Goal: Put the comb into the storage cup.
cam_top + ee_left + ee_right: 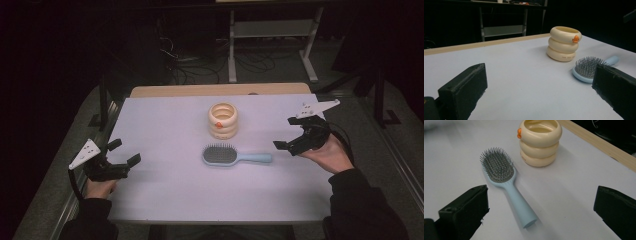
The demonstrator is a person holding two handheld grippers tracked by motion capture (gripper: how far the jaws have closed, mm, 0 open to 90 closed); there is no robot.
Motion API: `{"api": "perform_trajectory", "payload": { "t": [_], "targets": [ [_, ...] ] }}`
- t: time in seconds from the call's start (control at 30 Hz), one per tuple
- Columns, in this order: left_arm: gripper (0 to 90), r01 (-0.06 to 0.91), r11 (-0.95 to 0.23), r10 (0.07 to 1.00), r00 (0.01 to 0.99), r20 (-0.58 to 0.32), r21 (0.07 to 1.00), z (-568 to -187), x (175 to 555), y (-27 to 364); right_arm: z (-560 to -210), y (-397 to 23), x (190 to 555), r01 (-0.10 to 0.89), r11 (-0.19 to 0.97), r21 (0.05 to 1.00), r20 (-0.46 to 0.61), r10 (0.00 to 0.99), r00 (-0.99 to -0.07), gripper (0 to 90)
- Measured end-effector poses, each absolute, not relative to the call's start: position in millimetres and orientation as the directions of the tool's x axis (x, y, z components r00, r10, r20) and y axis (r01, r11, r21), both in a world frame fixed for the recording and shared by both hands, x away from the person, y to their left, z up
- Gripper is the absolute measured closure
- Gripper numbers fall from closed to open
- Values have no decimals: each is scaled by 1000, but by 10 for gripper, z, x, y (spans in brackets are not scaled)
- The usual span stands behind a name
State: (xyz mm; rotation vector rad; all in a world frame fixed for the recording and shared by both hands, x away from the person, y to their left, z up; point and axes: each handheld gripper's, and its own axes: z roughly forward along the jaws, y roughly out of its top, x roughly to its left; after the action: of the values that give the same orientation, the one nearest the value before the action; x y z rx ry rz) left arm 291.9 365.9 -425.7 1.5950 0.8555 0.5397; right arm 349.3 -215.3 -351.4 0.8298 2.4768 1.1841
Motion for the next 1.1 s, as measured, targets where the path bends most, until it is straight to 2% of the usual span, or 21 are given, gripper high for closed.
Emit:
{"api": "perform_trajectory", "payload": {
  "t": [0.33,1.1],
  "targets": [
    [0,229,-33,770,627,-122,973,-4254,2917,3667,-3542,-1920,3591,369,561,741,-6,555,-832,0],
    [0,225,-42,770,629,-112,973,-4258,2917,3656,-3670,-1666,3725,368,642,673,0,498,-867,0]
  ]
}}
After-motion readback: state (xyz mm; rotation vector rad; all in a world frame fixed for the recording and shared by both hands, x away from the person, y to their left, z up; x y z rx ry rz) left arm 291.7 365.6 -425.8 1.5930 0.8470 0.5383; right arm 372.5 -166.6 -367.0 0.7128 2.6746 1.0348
